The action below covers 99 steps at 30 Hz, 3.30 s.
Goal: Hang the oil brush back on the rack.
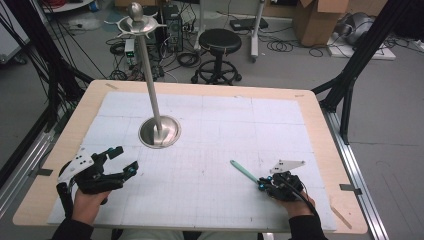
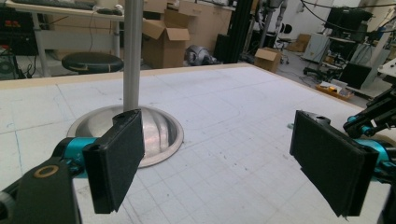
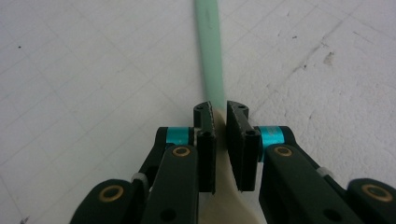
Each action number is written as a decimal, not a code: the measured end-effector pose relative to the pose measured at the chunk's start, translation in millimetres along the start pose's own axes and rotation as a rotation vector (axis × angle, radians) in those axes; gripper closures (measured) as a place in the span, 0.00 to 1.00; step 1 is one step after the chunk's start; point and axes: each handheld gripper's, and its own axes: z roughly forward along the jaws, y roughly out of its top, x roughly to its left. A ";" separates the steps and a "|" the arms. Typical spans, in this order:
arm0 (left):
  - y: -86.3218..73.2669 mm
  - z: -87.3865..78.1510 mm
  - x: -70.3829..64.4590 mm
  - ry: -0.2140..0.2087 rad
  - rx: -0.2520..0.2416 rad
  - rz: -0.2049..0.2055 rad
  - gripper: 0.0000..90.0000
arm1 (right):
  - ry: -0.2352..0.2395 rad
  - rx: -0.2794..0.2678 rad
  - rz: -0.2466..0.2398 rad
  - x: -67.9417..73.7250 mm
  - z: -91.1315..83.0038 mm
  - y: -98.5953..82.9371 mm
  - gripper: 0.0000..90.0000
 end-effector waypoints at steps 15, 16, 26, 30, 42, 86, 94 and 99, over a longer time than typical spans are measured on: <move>2.5 0.6 -2.3 -0.049 -0.005 -0.012 0.22 | 0.060 -0.097 0.025 1.4 -10.1 1.4 0.92; 3.6 1.2 -3.7 -0.069 -0.005 -0.011 0.23 | 0.069 -0.108 0.024 2.1 -10.9 1.9 0.92; 10.5 11.4 -23.0 -0.272 0.001 -0.014 0.27 | 0.250 -0.307 -0.086 28.6 -22.9 26.7 0.92; 12.0 15.7 -30.8 -0.340 0.018 -0.015 0.28 | 0.315 -0.363 -0.154 47.2 -23.6 44.2 0.92; 15.4 22.1 -46.2 -0.480 0.032 -0.006 0.42 | 0.465 -0.411 -0.255 85.2 -11.1 80.9 0.92; 15.2 32.0 -63.9 -0.708 -0.011 -0.034 0.82 | 0.708 -0.432 -0.314 109.1 11.9 89.7 0.92; 16.5 31.5 -65.3 -0.729 -0.027 -0.037 0.84 | 0.717 -0.440 -0.328 110.0 13.2 89.3 0.92; 19.9 30.6 -67.3 -0.728 -0.027 -0.020 0.84 | 0.719 -0.443 -0.338 111.5 12.7 89.2 0.90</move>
